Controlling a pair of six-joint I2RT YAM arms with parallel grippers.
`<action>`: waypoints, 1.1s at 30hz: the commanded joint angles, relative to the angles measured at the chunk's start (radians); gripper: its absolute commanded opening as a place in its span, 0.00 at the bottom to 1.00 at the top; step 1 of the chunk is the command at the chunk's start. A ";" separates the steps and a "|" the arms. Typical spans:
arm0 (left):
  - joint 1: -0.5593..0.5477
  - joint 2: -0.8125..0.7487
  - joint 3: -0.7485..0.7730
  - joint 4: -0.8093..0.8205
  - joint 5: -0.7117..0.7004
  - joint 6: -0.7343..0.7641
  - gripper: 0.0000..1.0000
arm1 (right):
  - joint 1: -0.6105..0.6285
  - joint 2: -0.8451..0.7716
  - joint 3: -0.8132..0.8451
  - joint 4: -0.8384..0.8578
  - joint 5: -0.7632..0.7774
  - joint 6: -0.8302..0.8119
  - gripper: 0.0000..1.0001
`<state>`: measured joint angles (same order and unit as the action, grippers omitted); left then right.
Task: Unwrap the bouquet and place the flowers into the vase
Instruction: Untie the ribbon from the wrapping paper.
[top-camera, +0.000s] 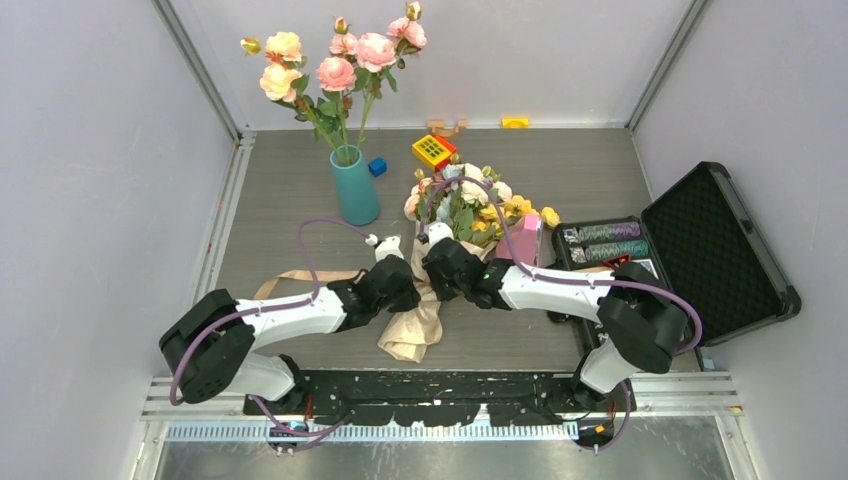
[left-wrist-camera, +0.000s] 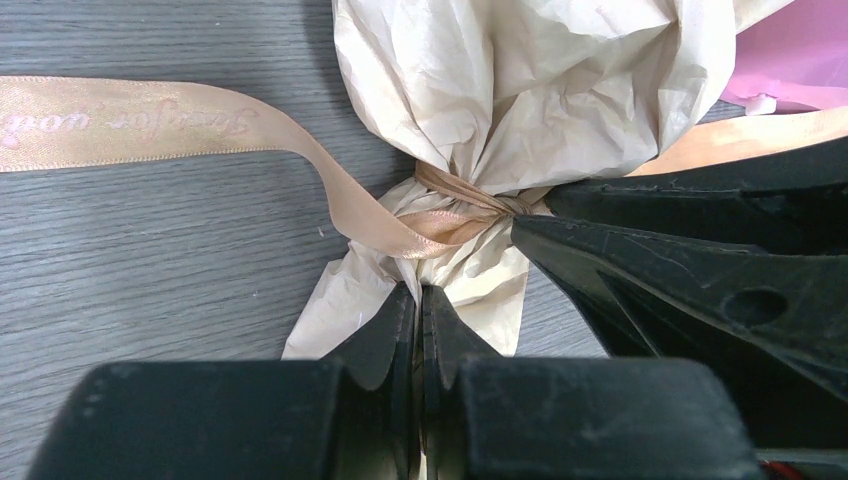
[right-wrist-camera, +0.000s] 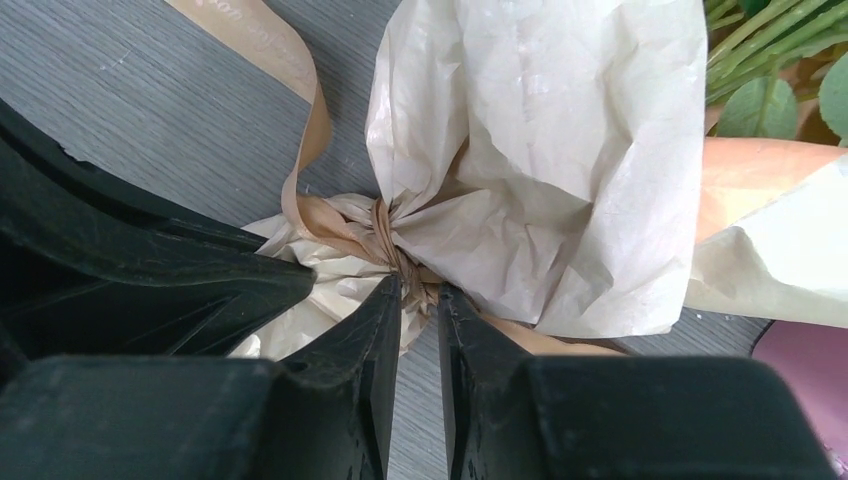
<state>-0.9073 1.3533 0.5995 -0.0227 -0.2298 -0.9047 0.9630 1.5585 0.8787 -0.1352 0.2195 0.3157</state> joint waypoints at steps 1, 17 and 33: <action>0.006 0.009 -0.014 -0.027 0.004 0.026 0.00 | 0.002 0.008 0.050 0.018 0.045 -0.018 0.26; 0.007 -0.004 -0.021 -0.035 -0.001 0.021 0.00 | 0.002 0.070 0.048 0.020 0.099 -0.015 0.02; 0.021 -0.008 -0.023 -0.069 -0.023 -0.016 0.00 | 0.026 -0.082 -0.103 0.106 0.305 0.008 0.00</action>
<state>-0.9009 1.3533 0.5968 -0.0036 -0.2169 -0.9218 1.0004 1.5311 0.8059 -0.0402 0.3695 0.3237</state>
